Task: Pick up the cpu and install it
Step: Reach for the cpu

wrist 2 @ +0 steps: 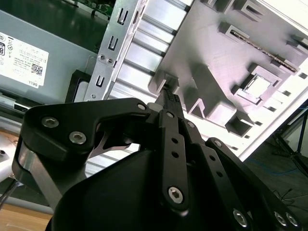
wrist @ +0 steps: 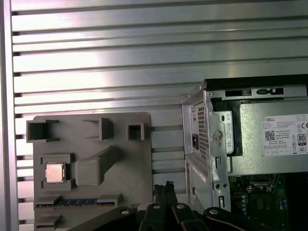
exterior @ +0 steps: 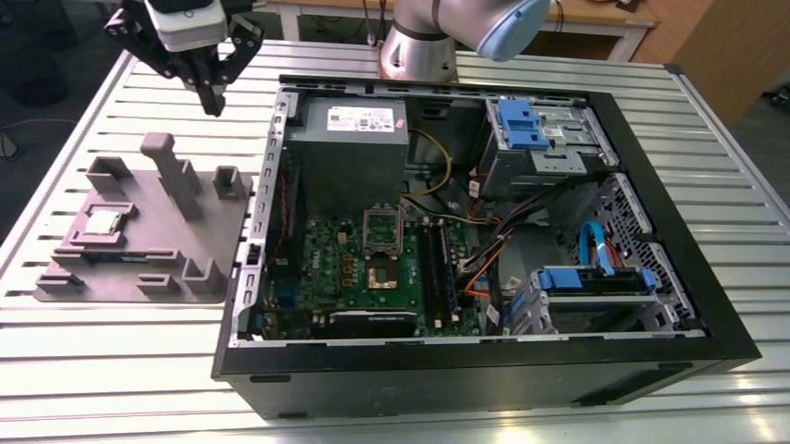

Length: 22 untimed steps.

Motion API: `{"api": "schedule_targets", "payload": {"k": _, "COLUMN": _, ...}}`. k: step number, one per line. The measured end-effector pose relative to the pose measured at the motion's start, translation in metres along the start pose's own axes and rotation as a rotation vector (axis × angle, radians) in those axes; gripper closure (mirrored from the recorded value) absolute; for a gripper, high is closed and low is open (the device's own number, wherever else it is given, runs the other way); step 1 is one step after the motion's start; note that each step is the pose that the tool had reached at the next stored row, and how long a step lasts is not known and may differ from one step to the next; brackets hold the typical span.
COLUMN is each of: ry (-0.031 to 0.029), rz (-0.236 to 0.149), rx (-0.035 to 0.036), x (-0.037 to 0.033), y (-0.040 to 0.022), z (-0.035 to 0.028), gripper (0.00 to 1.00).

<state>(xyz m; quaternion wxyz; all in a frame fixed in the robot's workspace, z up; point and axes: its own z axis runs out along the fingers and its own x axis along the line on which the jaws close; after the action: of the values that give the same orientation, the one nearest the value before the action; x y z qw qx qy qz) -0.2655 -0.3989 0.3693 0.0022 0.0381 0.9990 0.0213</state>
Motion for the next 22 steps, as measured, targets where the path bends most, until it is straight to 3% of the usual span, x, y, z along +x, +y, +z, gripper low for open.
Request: {"api": "schedule_targets", "payload": {"k": 22, "ry": 0.0004, "rz": 0.000, "rx": 0.0000, "x": 0.0052, "y": -0.0004, "z": 0.0011, "gripper": 0.90}}
